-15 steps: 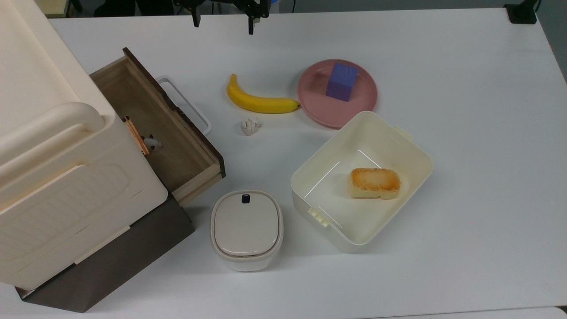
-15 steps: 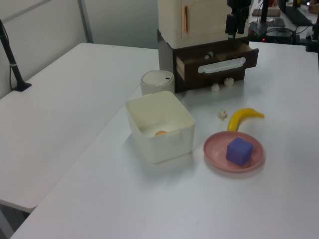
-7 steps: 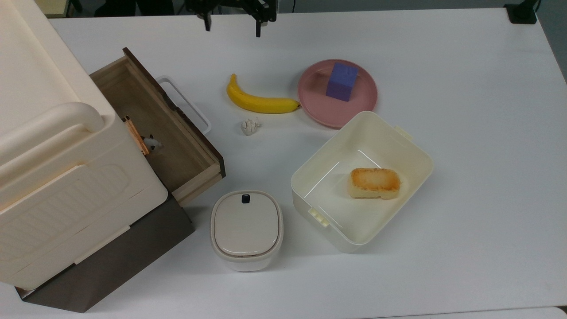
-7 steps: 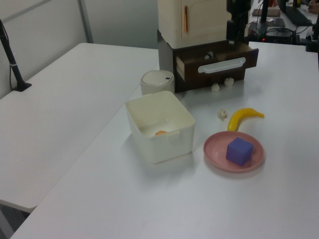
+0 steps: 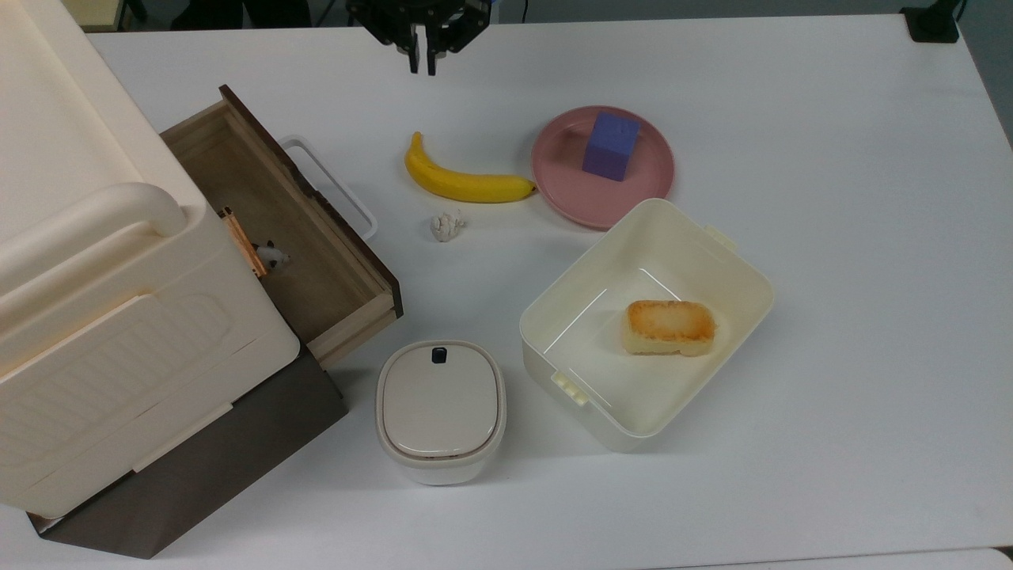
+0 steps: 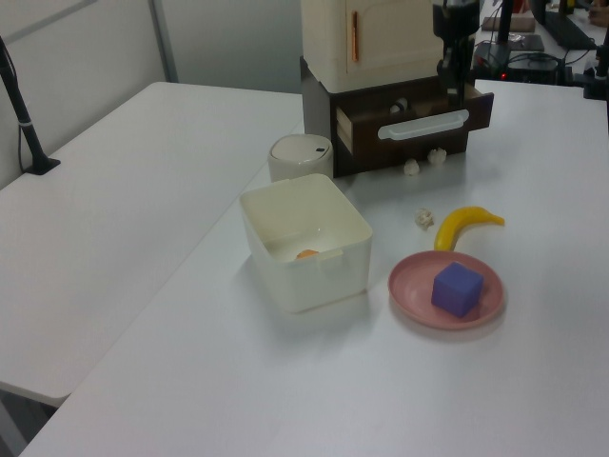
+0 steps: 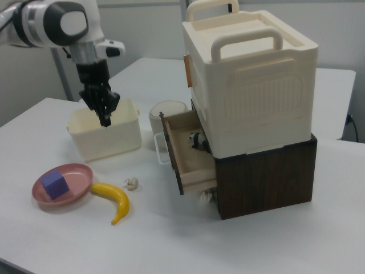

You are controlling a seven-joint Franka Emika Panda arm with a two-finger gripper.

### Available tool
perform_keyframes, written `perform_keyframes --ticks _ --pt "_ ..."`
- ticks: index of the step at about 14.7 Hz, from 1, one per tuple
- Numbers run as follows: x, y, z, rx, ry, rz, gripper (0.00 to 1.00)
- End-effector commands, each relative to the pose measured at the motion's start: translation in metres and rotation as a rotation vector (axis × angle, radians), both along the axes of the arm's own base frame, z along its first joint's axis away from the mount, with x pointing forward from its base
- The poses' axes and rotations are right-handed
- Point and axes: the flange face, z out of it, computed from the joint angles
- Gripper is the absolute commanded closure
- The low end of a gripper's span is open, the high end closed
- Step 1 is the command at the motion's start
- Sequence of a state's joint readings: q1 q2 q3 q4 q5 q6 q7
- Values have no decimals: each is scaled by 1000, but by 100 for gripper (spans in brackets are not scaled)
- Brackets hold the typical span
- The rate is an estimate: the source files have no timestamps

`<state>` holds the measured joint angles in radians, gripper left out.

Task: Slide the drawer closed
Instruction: 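Move the gripper down toward the front of the open wooden drawer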

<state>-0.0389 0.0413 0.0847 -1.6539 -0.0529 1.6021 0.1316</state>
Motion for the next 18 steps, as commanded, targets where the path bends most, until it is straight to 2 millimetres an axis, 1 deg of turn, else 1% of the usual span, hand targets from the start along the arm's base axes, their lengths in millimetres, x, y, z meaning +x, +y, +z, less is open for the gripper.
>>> perform_keyframes --ticks 1,4,6,7,11,13,14,16,18 --pt "-5 -9 -36 17 74 -38 100" --pt "1 -12 -55 -1 43 -118 100" --pt "1 -17 -81 -18 17 -209 100" --pt "1 -22 -99 -38 -13 -274 100" --pt "2 -34 -136 -89 -109 -389 100" --pt "6 -50 -149 -113 -155 -482 100" --pt "12 -58 -158 -136 -193 -544 100" --pt "20 -73 -160 -164 -268 -611 100" --pt "26 -101 -167 -196 -325 -686 100"
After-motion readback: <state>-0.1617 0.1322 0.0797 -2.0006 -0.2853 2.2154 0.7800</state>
